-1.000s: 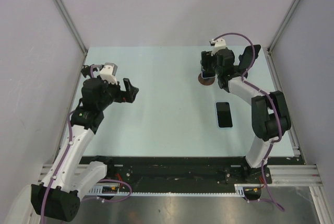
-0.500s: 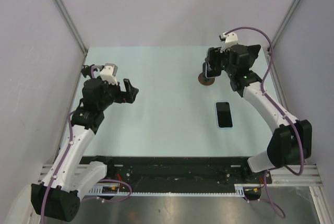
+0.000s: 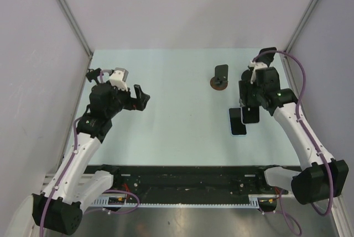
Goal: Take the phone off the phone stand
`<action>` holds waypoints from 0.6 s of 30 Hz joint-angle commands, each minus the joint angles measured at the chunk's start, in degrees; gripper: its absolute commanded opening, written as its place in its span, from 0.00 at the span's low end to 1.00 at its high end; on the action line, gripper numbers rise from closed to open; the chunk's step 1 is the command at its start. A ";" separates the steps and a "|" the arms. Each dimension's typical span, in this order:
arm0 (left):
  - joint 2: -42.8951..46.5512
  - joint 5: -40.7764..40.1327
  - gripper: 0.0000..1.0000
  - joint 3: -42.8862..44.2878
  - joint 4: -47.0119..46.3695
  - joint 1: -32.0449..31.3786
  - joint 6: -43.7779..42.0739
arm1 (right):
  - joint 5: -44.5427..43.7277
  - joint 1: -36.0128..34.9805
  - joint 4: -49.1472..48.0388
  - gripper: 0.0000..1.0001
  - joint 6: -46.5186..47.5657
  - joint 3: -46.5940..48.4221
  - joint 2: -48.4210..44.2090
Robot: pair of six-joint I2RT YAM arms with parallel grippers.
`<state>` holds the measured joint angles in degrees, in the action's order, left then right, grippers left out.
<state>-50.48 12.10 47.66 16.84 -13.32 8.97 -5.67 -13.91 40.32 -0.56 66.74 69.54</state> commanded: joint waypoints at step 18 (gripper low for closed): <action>2.31 -6.82 1.00 -0.55 -1.29 -5.04 -4.58 | -5.41 10.49 3.98 0.00 -0.06 -2.41 18.25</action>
<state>-49.19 7.64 47.55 16.86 -16.82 7.03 -10.11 -3.73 46.17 -1.26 61.58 83.53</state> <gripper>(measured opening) 0.996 0.781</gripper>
